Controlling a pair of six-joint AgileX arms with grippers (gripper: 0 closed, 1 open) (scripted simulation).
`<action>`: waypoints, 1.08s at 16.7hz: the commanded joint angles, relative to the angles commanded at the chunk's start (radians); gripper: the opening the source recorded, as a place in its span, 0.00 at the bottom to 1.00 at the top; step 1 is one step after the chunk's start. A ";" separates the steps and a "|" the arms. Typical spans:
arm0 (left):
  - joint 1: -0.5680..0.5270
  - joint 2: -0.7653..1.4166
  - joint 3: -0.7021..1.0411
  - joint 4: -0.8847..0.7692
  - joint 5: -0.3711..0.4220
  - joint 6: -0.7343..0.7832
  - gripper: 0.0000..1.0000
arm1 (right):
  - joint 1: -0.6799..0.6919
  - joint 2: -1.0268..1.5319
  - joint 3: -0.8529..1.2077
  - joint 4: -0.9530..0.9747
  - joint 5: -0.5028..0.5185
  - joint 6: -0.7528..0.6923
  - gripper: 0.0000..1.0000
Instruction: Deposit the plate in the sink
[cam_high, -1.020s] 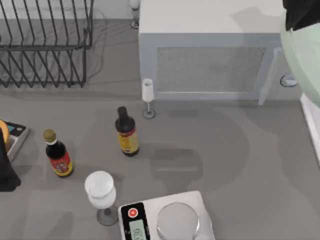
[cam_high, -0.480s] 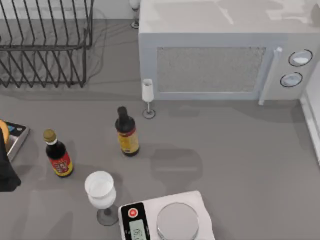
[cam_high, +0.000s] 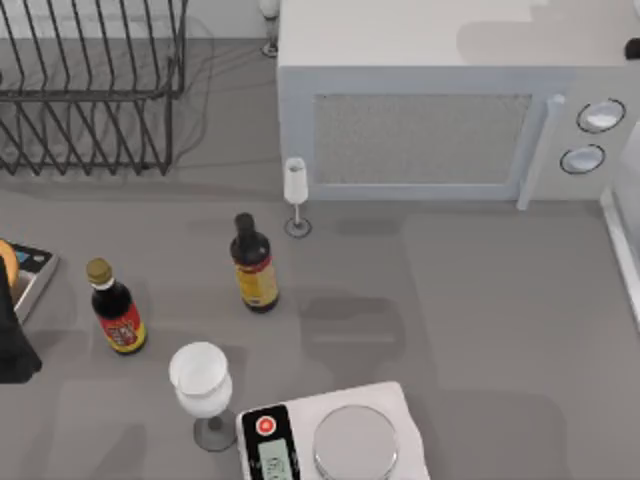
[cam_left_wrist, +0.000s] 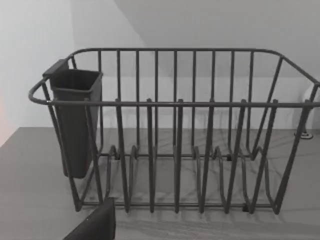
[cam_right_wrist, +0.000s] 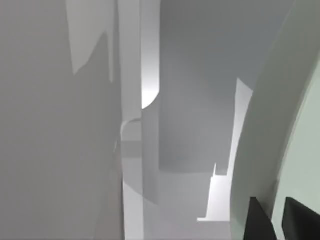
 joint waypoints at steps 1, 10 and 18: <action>0.000 0.000 0.000 0.000 0.000 0.000 1.00 | 0.000 0.000 0.000 0.000 0.000 0.000 0.00; 0.000 0.000 0.000 0.000 0.000 0.000 1.00 | 0.000 0.000 0.000 0.000 0.000 0.000 0.53; 0.000 0.000 0.000 0.000 0.000 0.000 1.00 | 0.000 0.000 0.000 0.000 0.000 0.000 1.00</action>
